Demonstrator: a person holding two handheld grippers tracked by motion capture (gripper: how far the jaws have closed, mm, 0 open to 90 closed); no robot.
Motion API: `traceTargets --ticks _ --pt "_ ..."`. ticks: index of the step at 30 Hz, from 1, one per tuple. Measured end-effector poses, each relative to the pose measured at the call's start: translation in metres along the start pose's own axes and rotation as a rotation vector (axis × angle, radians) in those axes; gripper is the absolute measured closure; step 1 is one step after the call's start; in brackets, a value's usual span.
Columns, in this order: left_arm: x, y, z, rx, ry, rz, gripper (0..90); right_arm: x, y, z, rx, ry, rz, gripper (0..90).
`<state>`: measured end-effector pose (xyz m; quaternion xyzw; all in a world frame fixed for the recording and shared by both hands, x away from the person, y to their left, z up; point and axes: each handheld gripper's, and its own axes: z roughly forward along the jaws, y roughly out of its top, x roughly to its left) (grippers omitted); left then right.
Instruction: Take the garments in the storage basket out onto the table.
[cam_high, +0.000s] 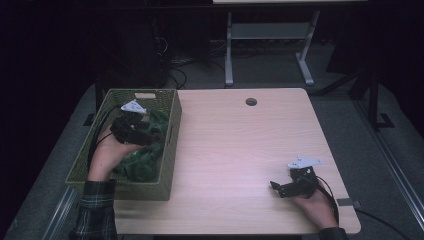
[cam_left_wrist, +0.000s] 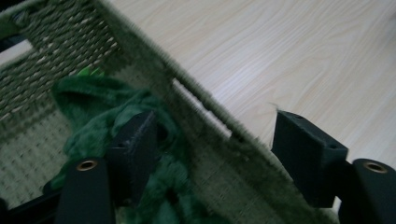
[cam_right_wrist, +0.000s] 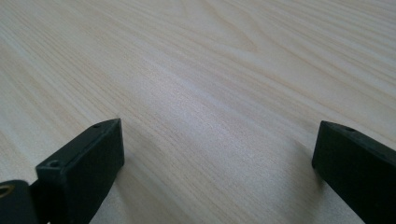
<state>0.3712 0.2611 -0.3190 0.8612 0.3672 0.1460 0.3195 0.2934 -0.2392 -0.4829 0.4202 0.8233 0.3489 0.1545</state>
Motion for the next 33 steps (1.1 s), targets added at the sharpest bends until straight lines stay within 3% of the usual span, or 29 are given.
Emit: traceTargets --ticks 6,11,21,33 --pt "0.012 -0.009 0.004 0.041 0.046 -0.031 34.6 0.0 0.0 0.0 0.0 0.0 0.0 1.8" --pt "0.02 -0.015 0.011 0.068 0.061 -0.05 34.8 0.0 0.0 0.0 0.0 0.0 -0.001 1.8" --pt "0.03 -0.024 0.028 0.12 0.054 -0.074 34.8 0.0 0.0 0.0 0.0 0.0 0.0 1.9" --pt "0.034 -0.035 0.059 0.216 0.048 -0.086 29.3 0.0 0.0 0.0 0.0 0.0 0.0 1.8"
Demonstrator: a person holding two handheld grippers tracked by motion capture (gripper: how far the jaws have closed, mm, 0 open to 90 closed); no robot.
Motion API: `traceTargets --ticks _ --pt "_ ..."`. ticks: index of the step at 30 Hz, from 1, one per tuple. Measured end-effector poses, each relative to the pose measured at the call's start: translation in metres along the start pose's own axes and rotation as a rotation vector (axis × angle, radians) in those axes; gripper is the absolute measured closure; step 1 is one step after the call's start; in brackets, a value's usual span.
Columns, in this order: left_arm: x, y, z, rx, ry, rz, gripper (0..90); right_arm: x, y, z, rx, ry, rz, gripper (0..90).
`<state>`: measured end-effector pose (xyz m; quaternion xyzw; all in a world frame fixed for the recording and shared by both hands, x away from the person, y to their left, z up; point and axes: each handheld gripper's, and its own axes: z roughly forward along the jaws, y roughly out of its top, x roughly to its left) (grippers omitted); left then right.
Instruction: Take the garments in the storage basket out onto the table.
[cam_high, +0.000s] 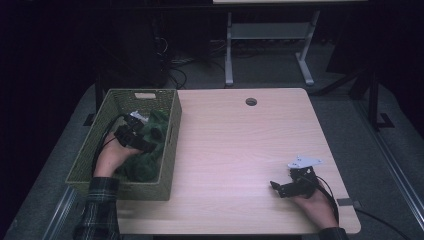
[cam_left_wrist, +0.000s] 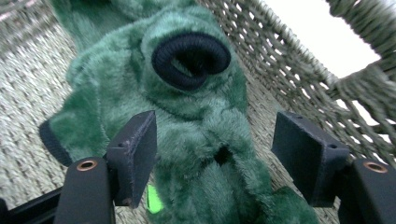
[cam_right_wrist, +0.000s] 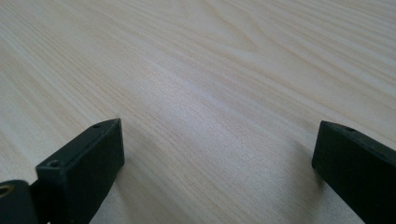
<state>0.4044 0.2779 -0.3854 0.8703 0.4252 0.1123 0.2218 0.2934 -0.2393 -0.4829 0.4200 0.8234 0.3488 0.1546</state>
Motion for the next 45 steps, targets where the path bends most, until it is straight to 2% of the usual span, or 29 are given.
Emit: traceTargets --ticks 6,11,18,22,23,24,29,30,37,45 --pt "-0.003 0.001 0.015 0.042 0.021 -0.018 21.8 0.0 0.0 0.0 0.0 0.0 0.0 1.9" --pt "-0.004 0.0 0.023 0.09 0.035 -0.007 20.7 0.0 0.0 0.0 0.0 0.0 0.0 1.8" --pt "-0.003 -0.003 0.033 0.125 0.035 -0.016 20.7 0.0 0.0 0.0 0.0 0.0 0.0 1.8" --pt "-0.003 -0.004 0.035 0.145 0.034 -0.016 29.8 0.0 0.0 0.0 0.0 0.0 0.0 1.9" --pt "-0.002 -0.004 0.035 0.147 0.034 -0.019 38.9 0.0 0.0 0.0 0.0 0.0 0.0 1.9" --pt "-0.002 -0.004 0.034 0.144 0.033 -0.021 38.9 0.0 0.0 0.0 0.0 0.0 0.0 1.9" --pt "0.001 -0.005 0.028 0.146 0.02 -0.028 66.6 0.0 0.0 0.0 0.0 0.0 0.0 1.8" --pt "0.001 -0.005 0.027 0.145 0.018 -0.033 69.2 0.0 0.0 0.0 0.0 0.0 0.0 1.8" --pt "0.006 -0.005 0.013 0.109 0.011 -0.049 72.9 0.0 0.0 0.0 0.0 0.0 0.0 1.9" --pt "0.006 -0.002 -0.014 0.019 0.016 -0.065 73.8 0.0 0.0 0.0 0.0 0.0 0.0 1.8"
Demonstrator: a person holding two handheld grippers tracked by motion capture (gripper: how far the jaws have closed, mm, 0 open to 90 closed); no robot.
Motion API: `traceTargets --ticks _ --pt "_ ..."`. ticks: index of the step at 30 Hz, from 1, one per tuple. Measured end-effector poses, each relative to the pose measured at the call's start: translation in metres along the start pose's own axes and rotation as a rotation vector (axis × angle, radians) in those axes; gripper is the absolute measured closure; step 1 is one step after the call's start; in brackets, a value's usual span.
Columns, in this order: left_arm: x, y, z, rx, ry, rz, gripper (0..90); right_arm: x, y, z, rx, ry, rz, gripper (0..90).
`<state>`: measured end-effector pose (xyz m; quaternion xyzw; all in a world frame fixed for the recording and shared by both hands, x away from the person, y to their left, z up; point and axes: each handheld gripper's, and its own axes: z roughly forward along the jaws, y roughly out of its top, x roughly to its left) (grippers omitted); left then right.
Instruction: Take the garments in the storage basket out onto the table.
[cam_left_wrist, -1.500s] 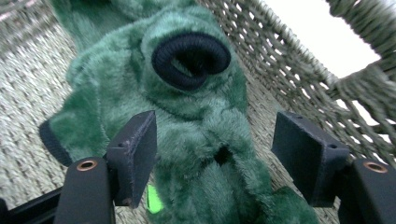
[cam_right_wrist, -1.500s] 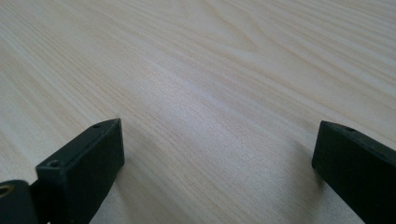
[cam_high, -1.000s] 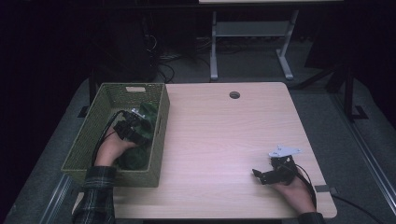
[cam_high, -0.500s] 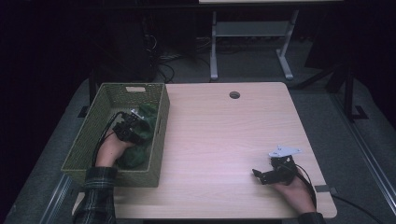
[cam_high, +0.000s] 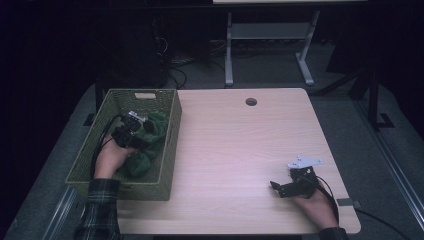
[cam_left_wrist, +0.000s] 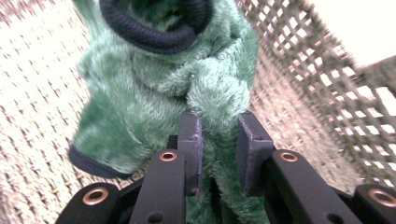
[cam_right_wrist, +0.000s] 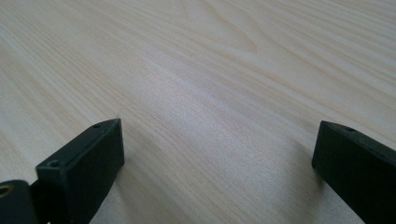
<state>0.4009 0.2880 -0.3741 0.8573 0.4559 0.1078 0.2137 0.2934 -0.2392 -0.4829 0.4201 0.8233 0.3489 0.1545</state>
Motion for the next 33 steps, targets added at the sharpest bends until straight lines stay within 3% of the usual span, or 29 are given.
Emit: traceTargets --ticks 5,15,24,33 --pt "0.0 0.001 -0.02 -0.053 -0.008 -0.003 74.0 0.0 0.0 0.0 0.0 0.0 -0.001 1.8" --pt "0.001 0.0 -0.063 -0.174 -0.064 -0.022 74.4 0.0 0.0 0.0 0.0 -0.003 0.0 1.9" --pt "-0.002 0.013 -0.1 -0.272 -0.102 -0.018 74.3 -0.001 0.0 0.0 0.0 -0.004 -0.002 1.9" --pt "-0.013 0.028 -0.125 -0.332 -0.118 0.007 74.5 0.0 0.0 0.0 -0.001 -0.007 0.001 1.9"
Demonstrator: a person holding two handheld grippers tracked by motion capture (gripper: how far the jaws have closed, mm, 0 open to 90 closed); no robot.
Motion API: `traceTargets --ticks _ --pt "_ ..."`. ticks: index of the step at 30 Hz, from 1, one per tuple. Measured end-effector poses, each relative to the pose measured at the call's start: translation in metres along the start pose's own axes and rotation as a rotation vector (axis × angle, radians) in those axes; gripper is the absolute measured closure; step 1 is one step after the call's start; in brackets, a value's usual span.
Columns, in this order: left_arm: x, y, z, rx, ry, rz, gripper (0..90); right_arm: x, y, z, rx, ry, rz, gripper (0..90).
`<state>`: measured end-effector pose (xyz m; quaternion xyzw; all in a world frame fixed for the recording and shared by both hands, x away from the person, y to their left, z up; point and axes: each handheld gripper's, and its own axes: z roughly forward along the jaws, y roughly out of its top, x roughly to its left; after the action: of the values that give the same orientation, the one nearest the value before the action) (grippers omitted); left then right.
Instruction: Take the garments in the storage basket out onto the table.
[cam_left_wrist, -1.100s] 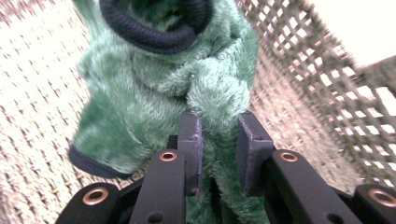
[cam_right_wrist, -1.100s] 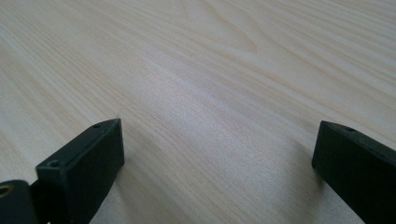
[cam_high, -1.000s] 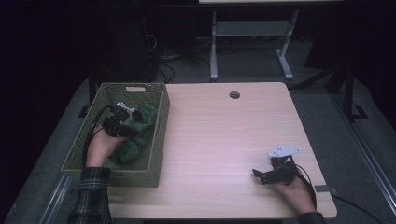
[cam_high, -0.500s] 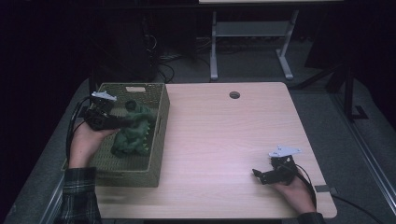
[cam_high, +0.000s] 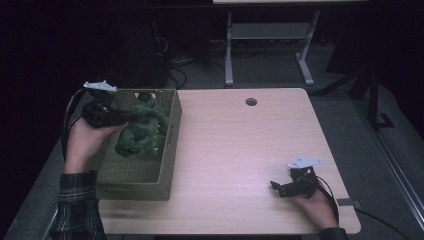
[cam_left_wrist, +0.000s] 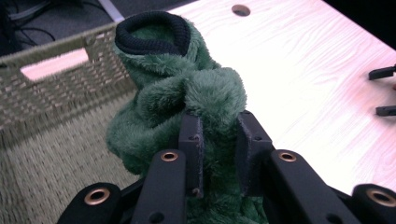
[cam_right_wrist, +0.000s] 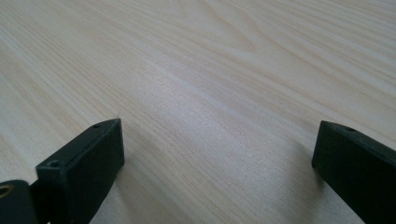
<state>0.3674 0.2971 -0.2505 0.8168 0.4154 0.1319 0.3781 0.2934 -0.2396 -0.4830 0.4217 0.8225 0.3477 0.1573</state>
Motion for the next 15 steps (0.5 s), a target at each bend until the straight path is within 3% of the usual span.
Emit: traceTargets --ticks 15 --pt "-0.024 0.04 -0.025 -0.106 -0.053 0.062 75.4 0.0 0.0 0.0 0.0 0.0 0.0 1.9"
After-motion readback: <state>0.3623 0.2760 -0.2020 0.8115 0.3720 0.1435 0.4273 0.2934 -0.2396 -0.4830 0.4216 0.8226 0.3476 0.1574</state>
